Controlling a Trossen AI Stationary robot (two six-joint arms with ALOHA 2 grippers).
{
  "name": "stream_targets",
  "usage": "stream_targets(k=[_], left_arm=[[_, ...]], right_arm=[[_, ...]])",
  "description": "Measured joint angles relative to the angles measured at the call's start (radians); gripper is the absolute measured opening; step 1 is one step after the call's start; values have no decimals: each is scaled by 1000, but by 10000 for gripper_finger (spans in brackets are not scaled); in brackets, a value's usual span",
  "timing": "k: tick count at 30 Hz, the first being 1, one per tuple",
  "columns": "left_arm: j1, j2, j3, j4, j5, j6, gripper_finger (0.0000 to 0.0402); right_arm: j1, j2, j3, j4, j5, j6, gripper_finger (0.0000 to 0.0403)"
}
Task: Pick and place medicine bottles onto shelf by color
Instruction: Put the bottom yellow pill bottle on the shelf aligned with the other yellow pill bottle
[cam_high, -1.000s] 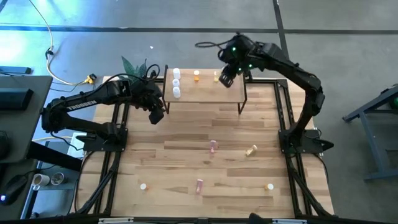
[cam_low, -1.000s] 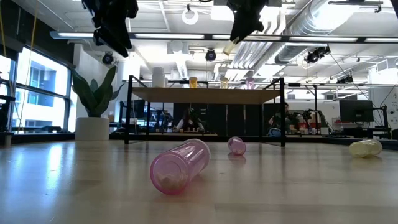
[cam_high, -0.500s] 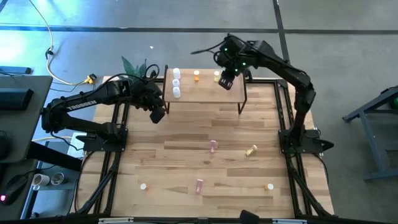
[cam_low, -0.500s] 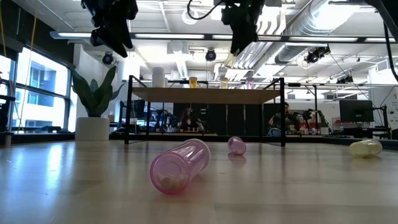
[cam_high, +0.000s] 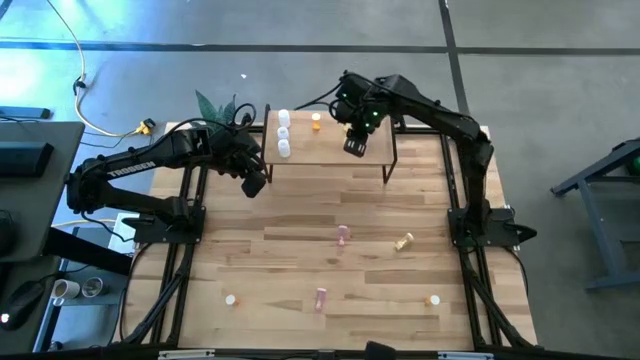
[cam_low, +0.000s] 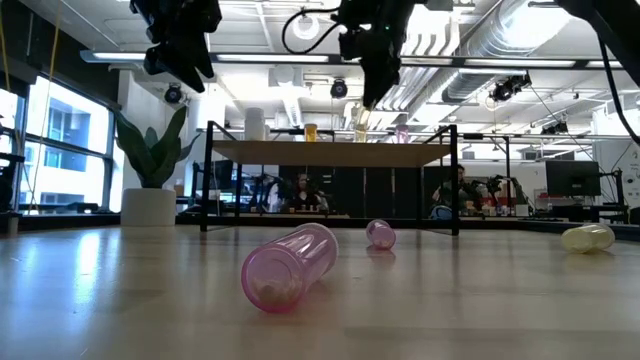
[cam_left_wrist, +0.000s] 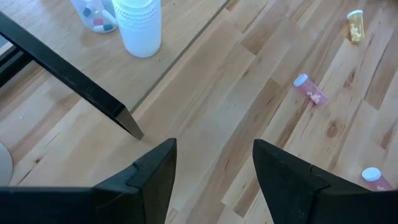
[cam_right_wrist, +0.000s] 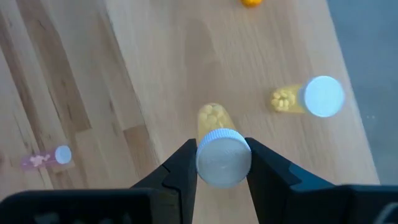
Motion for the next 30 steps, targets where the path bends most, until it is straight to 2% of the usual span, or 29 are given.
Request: stream_targets(k=[11, 30], left_arm=[[0, 0, 0, 0, 0, 0, 200], [-2, 0, 0, -1, 3, 0, 200]], right_arm=[[1, 52, 0, -26, 34, -26, 103], [-2, 53, -22, -7, 42, -42, 103]])
